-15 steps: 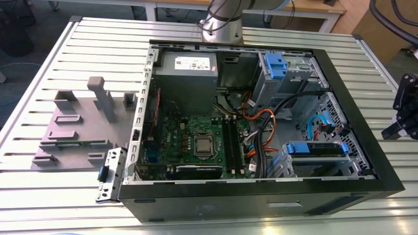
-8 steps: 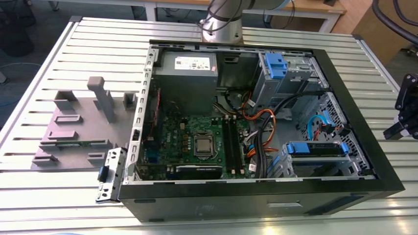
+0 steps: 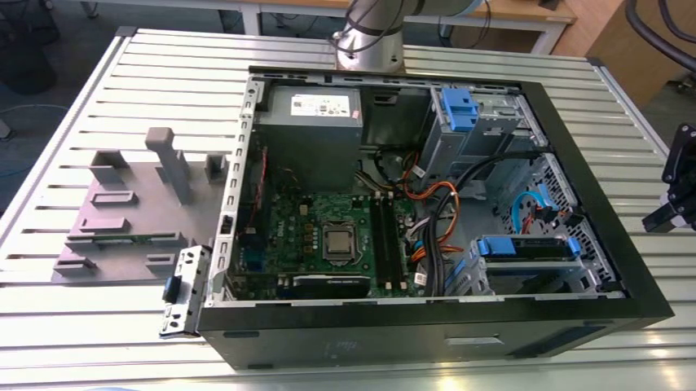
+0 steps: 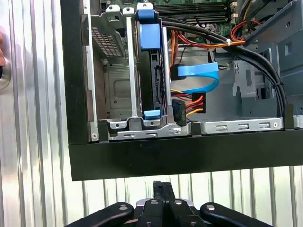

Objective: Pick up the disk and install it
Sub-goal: 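Insert the first disk wire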

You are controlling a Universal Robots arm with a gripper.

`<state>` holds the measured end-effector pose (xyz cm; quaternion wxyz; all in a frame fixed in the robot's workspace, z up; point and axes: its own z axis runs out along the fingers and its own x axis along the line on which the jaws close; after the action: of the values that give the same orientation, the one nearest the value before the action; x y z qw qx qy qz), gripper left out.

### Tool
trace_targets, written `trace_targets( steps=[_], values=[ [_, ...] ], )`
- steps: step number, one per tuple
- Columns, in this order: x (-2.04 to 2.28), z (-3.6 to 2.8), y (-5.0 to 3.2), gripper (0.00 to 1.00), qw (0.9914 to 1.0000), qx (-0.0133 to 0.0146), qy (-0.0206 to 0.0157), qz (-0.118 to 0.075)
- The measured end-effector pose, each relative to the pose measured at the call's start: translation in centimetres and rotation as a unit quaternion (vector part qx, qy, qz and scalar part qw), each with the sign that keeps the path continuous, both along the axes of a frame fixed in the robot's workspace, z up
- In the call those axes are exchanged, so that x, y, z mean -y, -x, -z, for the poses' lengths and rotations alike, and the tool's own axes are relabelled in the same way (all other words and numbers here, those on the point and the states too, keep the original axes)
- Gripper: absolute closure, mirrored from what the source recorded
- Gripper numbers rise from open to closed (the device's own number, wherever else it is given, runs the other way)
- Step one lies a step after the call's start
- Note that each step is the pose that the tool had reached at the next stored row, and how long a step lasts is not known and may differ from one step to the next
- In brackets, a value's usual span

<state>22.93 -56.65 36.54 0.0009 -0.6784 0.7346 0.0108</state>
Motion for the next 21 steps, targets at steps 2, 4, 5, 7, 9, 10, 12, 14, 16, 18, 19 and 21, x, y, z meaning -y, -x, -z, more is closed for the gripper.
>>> trace_targets(
  steps=[2,4,5,7,9,10,12,14,16,18,19,21],
  values=[
    [0.0,0.0,-0.12,0.89,1.0,0.0,0.0001,0.0],
    [0.0,0.0,-0.23,0.89,1.0,0.0,0.0001,0.0],
    [0.0,0.0,-0.29,0.89,1.0,0.0,0.0001,0.0],
    [0.0,0.0,-0.41,0.89,1.0,0.0,0.0001,0.0],
    [0.0,0.0,-0.53,0.89,1.0,0.0,0.0002,0.0],
    [0.0,0.0,-0.58,0.89,1.0,0.0,0.0002,0.0],
    [0.0,0.0,-0.69,0.89,1.0,0.0,0.0002,0.0],
    [0.0,0.0,-0.8,0.89,1.0,0.0,0.0003,0.0],
    [0.0,0.0,-0.9,0.89,1.0,0.0,0.0003,0.0],
    [0.0,0.0,-1.01,0.89,1.0,0.0,0.0004,0.0],
    [0.0,0.0,-1.06,0.89,1.0,0.0,0.0004,0.0],
    [0.0,0.0,-1.17,0.89,1.0,0.0,0.0004,0.0]
  ],
)
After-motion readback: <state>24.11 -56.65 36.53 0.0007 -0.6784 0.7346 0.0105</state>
